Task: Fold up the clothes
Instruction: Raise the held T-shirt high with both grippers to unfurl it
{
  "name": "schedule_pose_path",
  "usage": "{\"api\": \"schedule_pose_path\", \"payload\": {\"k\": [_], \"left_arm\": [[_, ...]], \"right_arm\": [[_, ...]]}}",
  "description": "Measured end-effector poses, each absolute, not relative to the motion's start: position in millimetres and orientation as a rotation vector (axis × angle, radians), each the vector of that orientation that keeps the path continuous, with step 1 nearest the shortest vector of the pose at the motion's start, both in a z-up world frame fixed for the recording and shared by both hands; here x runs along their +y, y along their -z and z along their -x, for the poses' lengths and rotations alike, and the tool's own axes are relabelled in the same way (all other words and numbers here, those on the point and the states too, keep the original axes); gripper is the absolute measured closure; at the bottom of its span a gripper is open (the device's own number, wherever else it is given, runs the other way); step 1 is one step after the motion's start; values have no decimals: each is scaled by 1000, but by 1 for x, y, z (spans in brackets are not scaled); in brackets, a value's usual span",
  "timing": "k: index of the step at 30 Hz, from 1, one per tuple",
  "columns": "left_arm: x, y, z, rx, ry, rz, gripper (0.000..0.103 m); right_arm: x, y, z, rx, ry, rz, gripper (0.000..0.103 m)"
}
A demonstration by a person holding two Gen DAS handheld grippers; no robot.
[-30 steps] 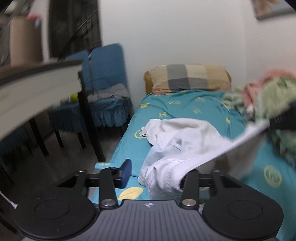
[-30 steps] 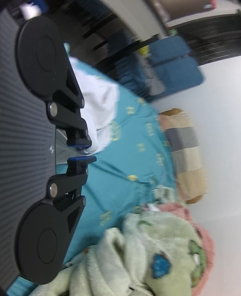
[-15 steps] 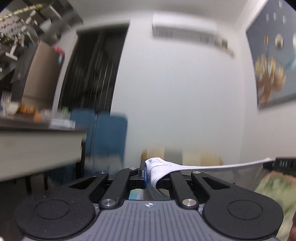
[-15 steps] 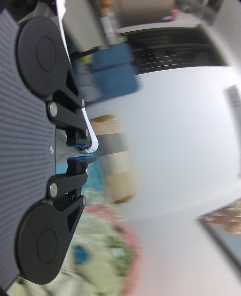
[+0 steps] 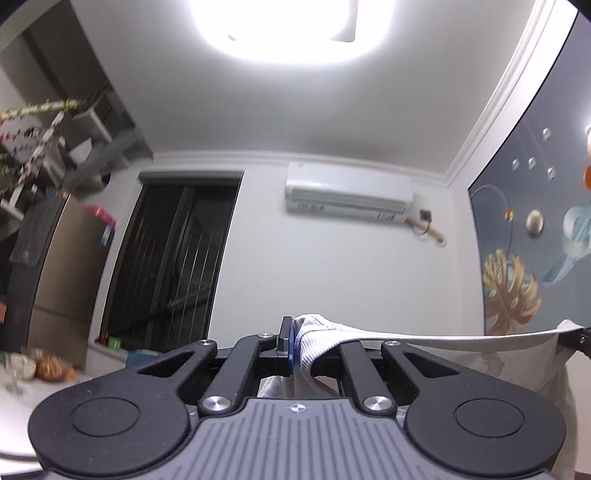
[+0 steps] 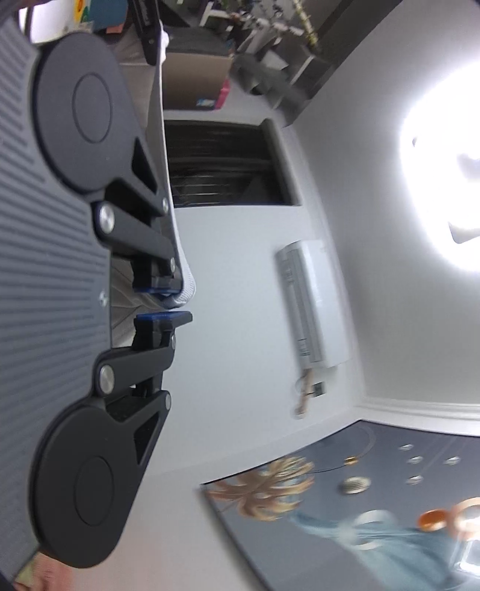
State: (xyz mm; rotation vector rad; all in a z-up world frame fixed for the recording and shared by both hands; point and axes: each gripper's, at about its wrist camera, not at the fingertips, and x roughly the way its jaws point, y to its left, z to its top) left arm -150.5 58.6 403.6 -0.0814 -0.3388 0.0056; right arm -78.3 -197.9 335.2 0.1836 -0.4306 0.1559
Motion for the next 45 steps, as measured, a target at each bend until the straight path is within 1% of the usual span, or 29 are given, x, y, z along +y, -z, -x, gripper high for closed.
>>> {"api": "schedule_pose_path", "payload": {"k": [4, 7, 9, 11, 16, 20, 23, 27, 31, 34, 37, 40, 43, 45], "left_arm": [[52, -444, 179, -342, 21, 59, 98], [50, -461, 182, -312, 35, 53, 98], [50, -458, 170, -272, 47, 68, 98], [52, -446, 147, -231, 56, 85, 97], [54, -389, 45, -118, 30, 77, 97], [62, -327, -71, -10, -1, 93, 97], [66, -268, -161, 56, -16, 122, 97], [64, -172, -280, 137, -49, 125, 97], [57, -61, -397, 220, -86, 96, 96], [53, 25, -476, 326, -108, 74, 96], [54, 96, -528, 409, -117, 54, 96], [55, 165, -578, 490, -125, 34, 93], [59, 203, -600, 555, -127, 27, 91], [63, 217, -611, 586, -125, 35, 86]], "right_arm": [[-210, -377, 120, -472, -185, -189, 90], [-215, -394, 127, -448, -207, -175, 90], [-218, -400, 122, -414, -219, -163, 90], [-216, -392, 104, -365, -215, -152, 90], [-214, -351, 20, -212, -182, -141, 90], [-208, -299, -76, -68, -158, -156, 90], [-203, -251, -158, 22, -140, -167, 90], [-195, -171, -268, 104, -108, -164, 90], [-189, -74, -375, 165, -78, -161, 90], [-180, 1, -450, 256, -55, -142, 90], [-177, 73, -513, 350, -44, -142, 90], [-178, 131, -557, 441, -40, -165, 90], [-180, 175, -584, 517, -48, -203, 89], [-184, 192, -599, 562, -67, -243, 89]]}}
